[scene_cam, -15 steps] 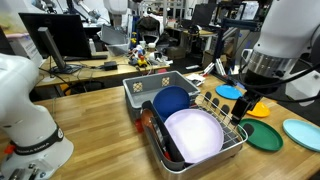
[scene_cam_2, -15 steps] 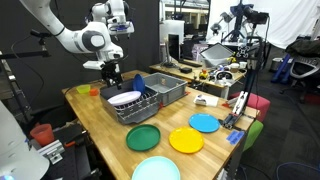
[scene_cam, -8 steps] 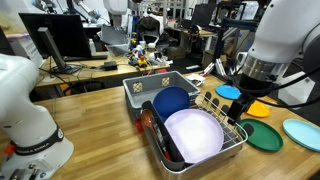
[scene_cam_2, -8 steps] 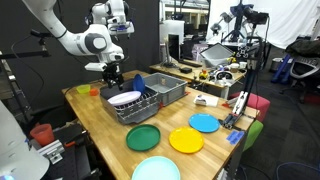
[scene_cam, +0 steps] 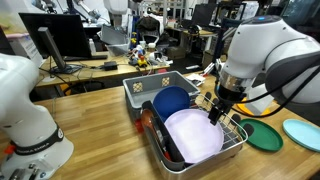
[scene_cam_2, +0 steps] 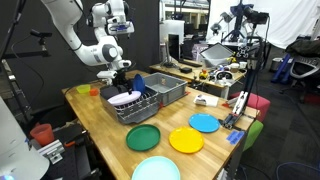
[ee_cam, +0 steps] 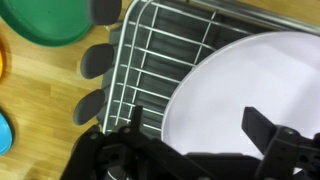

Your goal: Remove the white plate from the dish rack and put it on the right side of the table

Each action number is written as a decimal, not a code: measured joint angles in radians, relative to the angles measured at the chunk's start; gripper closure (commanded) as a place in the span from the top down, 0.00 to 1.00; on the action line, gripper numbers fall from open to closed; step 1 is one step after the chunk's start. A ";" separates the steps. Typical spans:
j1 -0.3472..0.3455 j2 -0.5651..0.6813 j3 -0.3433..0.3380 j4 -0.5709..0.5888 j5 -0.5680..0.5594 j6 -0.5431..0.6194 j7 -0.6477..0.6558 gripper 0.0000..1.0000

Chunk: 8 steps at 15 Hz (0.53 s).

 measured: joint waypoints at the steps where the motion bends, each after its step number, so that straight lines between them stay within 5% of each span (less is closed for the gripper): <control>1: 0.020 0.024 -0.026 0.024 -0.031 0.000 0.025 1.00; 8: 0.113 0.167 -0.138 0.139 -0.075 0.000 0.081 1.00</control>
